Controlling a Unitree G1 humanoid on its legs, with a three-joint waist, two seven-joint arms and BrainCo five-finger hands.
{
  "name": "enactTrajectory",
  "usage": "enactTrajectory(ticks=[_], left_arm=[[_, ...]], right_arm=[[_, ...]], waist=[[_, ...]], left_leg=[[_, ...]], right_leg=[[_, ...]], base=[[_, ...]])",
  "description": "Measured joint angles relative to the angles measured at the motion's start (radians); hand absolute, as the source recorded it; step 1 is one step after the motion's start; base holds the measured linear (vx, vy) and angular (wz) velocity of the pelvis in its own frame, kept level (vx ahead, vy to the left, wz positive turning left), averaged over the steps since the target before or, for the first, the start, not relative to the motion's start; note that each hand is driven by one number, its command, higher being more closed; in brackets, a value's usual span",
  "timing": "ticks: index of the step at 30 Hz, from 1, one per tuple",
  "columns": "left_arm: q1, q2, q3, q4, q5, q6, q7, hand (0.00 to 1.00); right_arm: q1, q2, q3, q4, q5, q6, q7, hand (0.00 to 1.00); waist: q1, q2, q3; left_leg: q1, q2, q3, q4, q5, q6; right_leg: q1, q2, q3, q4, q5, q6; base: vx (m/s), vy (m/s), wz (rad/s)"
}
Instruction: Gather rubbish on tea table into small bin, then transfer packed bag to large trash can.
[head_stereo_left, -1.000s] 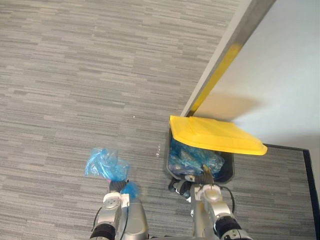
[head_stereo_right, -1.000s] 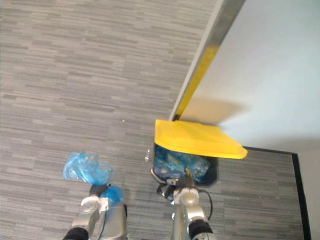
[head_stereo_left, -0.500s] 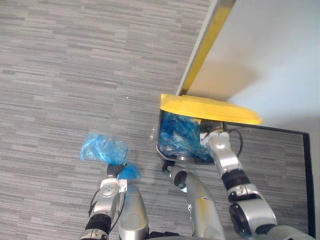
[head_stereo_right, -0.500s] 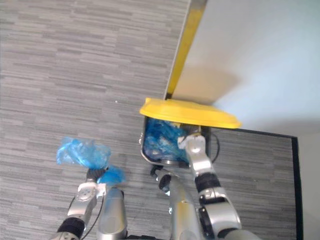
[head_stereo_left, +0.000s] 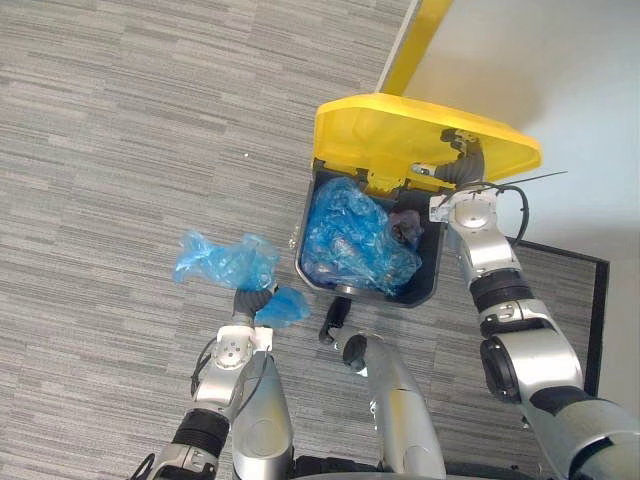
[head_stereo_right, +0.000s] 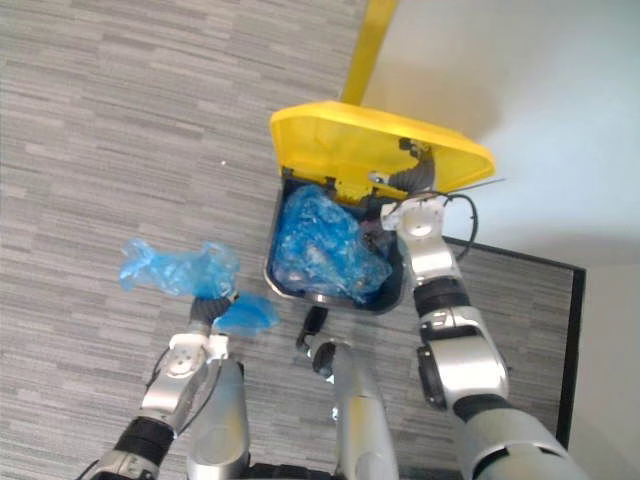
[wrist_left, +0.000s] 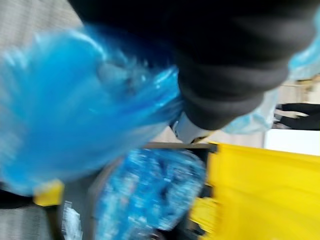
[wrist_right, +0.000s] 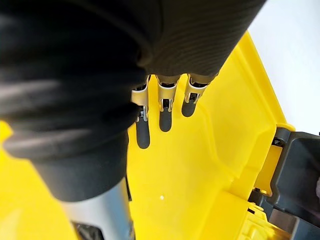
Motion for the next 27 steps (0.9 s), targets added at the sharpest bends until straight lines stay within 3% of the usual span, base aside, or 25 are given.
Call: enactTrajectory(ticks=[5,11,16,27], left_arm=[[-0.008,0.050,-0.051,-0.109,-0.033,-0.011,-0.003,1.00],[-0.056,0.066,-0.143,-0.236,-0.071,-0.020,-0.020,1.00],[-0.180,0.024,-0.265,-0.330,-0.071,-0.045,-0.018,1.00],[-0.442,-0.073,-0.407,-0.339,-0.046,-0.050,0.024,1.00]], right_arm=[[-0.013,-0.017,0.001,0.016,0.002,-0.001,0.000,0.00],[-0.038,-0.027,0.002,0.061,0.014,-0.002,0.003,0.00],[-0.047,-0.027,0.007,0.079,0.027,-0.002,0.004,0.00],[-0.075,0.010,0.006,0.037,0.062,0.002,0.005,0.00]], waist=[[0.002,-0.003,-0.002],[-0.002,-0.006,-0.003],[-0.006,-0.009,-0.005],[-0.022,-0.022,-0.011]], left_leg=[[-0.016,-0.018,0.002,0.001,0.016,-0.015],[-0.016,-0.033,0.005,0.001,0.021,-0.018],[-0.012,-0.037,0.006,0.002,0.020,-0.018],[-0.018,-0.021,0.027,0.008,0.020,-0.018]], right_leg=[[0.010,-0.003,0.016,-0.047,0.051,0.005],[0.012,-0.016,0.026,-0.049,0.068,-0.003],[0.021,-0.014,0.043,-0.059,0.082,-0.023],[0.006,0.006,0.062,-0.067,0.081,-0.014]], base=[[-0.05,0.073,0.02],[0.01,0.063,0.03],[0.00,0.045,0.02],[-0.02,-0.004,-0.06]])
